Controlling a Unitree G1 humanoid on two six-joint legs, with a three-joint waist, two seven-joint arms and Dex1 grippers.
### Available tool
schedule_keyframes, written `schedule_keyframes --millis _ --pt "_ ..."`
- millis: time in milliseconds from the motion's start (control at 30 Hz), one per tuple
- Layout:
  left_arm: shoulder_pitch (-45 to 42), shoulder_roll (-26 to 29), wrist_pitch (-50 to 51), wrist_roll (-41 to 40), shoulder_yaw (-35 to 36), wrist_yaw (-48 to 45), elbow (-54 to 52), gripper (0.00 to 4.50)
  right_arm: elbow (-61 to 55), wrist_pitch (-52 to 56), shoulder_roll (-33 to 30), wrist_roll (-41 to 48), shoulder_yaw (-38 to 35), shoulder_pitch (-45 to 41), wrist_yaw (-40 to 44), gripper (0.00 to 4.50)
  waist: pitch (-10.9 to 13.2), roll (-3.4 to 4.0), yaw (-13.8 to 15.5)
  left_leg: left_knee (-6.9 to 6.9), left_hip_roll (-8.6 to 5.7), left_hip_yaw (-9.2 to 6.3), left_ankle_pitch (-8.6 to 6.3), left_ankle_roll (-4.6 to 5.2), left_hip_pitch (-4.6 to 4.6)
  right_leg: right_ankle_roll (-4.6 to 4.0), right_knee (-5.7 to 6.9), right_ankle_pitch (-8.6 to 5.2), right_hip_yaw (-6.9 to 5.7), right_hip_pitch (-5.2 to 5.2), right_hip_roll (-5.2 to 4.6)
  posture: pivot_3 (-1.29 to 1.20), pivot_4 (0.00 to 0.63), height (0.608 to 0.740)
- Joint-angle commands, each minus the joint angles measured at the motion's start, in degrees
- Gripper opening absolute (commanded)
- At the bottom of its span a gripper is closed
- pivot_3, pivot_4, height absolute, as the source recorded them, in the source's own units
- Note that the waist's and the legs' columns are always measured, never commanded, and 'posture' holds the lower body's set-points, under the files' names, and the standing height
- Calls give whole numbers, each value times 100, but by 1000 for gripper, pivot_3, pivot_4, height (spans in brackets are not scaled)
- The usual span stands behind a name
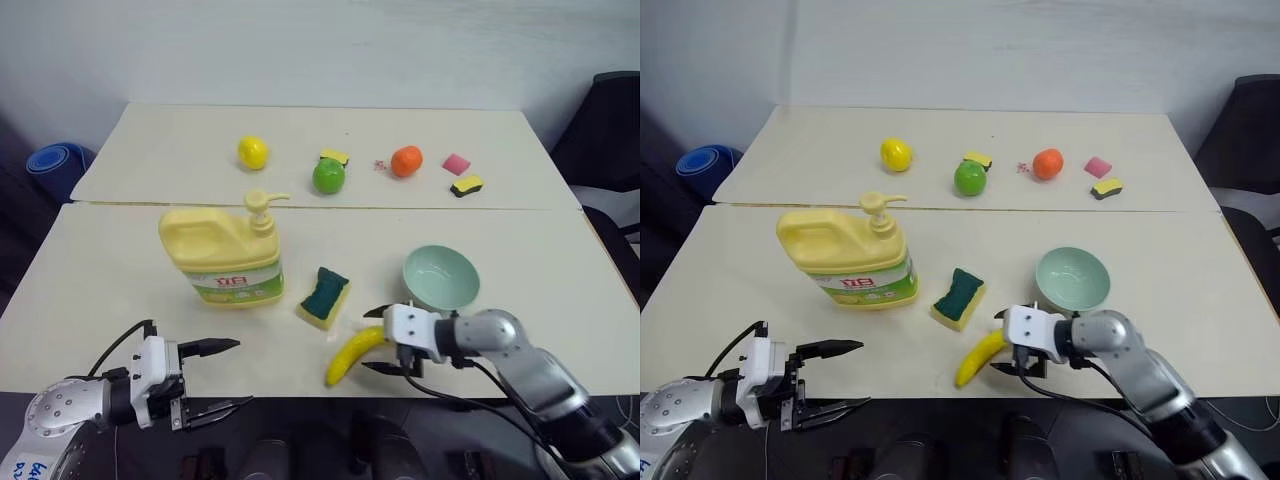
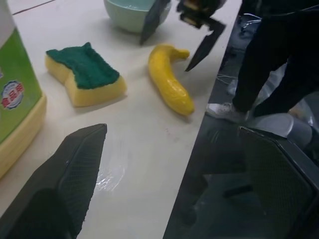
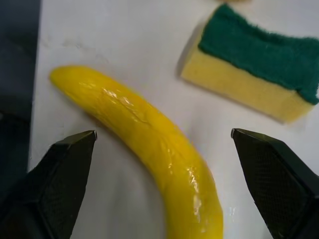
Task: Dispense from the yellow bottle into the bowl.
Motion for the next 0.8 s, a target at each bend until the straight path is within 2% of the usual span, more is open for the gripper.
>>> schedule_keyframes --millis 33,100,267,400,533,600,700,800 --pt "-61 -42 157 -254 89 92 -279 4500 268 23 -33 -307 286 -72 135 3846 -1 -2 6 0 0 -1 0 0 -1 0 -1 0 -1 0 0 0 150 740" --pt "-121 -59 253 -323 92 134 -335 4500 213 -24 -155 -277 315 -1 312 3177 -1 -2 0 0 0 -2 0 0 -2 1 -2 0 -2 0 0 0 150 740" --pt "-305 -112 267 -273 -28 104 -259 4500 -223 -154 -209 92 -173 359 282 1431 -3 -5 -3 0 1 0 1 -4 1 4 0 2 -1 2 5 0 150 740" --pt "-544 -219 293 -322 -122 100 -142 4500 -747 -574 -206 878 -1012 986 313 1328 -3 -5 20 0 3 2 1 -7 2 7 1 4 1 2 10 0 150 740" --pt "-1084 -411 439 -419 -251 161 97 4500 -1523 -104 7 2356 -3036 2025 -144 1328 -3 -4 54 0 5 -2 2 -9 2 12 -1 7 -1 8 13 0 150 740" --pt "-1247 -471 682 -576 -250 268 141 4500 -1571 -93 13 2786 -3903 2290 -275 1328 -4 -7 37 0 4 2 2 -8 2 19 2 11 5 10 12 0 150 740" --pt "-1353 -469 899 -708 -241 268 152 4500 -1040 -3 -148 2919 -4934 2377 -546 1328 -6 -9 -12 0 6 12 0 -6 10 27 2 15 16 14 13 0 150 740" --pt "-1420 -503 847 -630 -264 238 193 4500 520 -291 -440 2331 -5495 2094 -1090 1328 -6 -9 -11 0 13 20 -2 -9 13 25 0 14 21 14 23 0 150 740"
